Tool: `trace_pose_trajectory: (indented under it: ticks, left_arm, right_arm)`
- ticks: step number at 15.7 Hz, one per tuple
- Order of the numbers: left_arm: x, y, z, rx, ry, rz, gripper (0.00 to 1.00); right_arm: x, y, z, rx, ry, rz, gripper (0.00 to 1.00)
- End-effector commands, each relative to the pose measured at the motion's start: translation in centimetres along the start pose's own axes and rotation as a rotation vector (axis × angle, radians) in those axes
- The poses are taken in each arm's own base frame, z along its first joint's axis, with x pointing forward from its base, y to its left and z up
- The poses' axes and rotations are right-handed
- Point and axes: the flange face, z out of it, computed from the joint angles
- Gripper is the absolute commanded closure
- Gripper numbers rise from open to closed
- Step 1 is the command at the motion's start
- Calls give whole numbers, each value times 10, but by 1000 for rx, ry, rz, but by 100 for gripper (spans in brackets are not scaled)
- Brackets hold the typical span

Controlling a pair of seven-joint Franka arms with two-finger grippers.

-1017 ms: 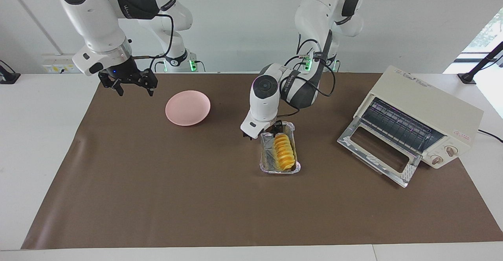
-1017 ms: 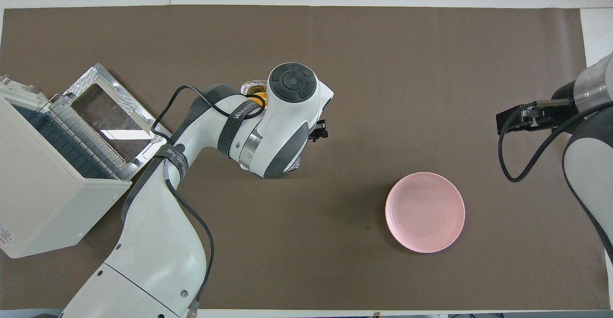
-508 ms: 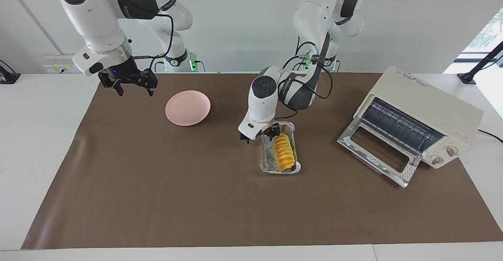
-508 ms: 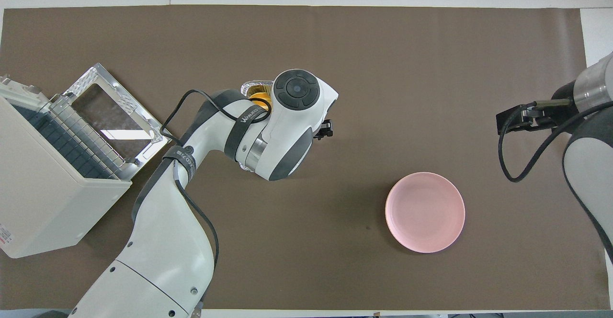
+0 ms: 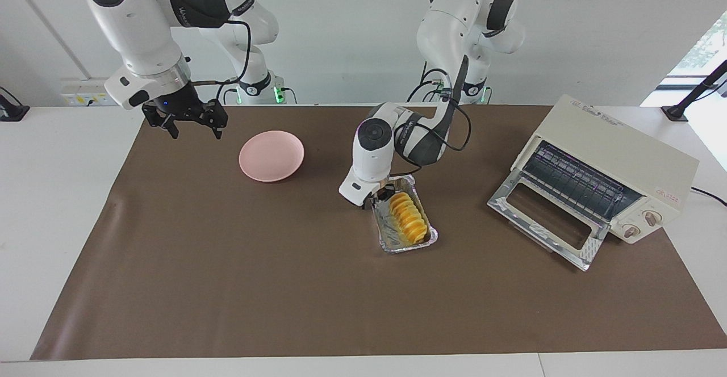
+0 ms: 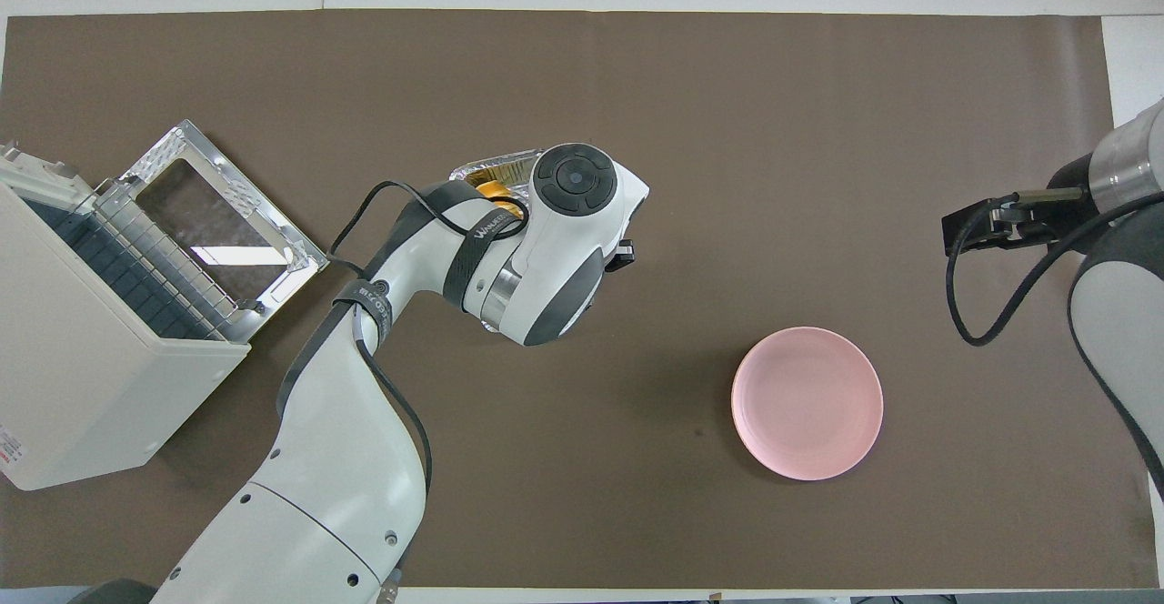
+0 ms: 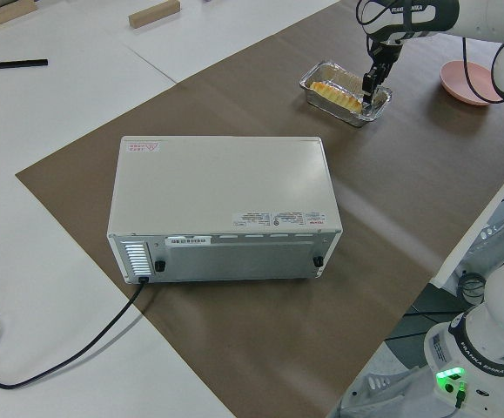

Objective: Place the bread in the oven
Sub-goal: 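Lift the foil tray with the left gripper toward the oven opening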

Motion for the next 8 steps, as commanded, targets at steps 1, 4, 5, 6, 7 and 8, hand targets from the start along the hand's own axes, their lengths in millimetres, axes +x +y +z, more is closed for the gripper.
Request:
trace_pose_trajectory:
  ticks: [1,4,5,6,7,8]
  left_arm:
    - [1,-3,-3,-8,-21,-22,100]
    - [0,-4,-20,21,-59,-24,100]
    - [3,-8,-32,37,-71,-30,100]
    - [12,-18,-46,49,-68,-52,100]
    - [18,-24,-58,58,-66,-84,100]
    - [23,-29,-67,68,-64,-122,100]
  right_arm:
    - [-6,2,-1,-20,-3,-13,0]
    - [-6,2,0,-20,-6,-13,0]
    - [-6,2,0,-20,-5,-13,0]
    - [-6,2,0,-20,-5,-13,0]
    - [-6,2,-1,-20,-5,-13,0]
    - [-6,2,-1,-20,-3,-13,0]
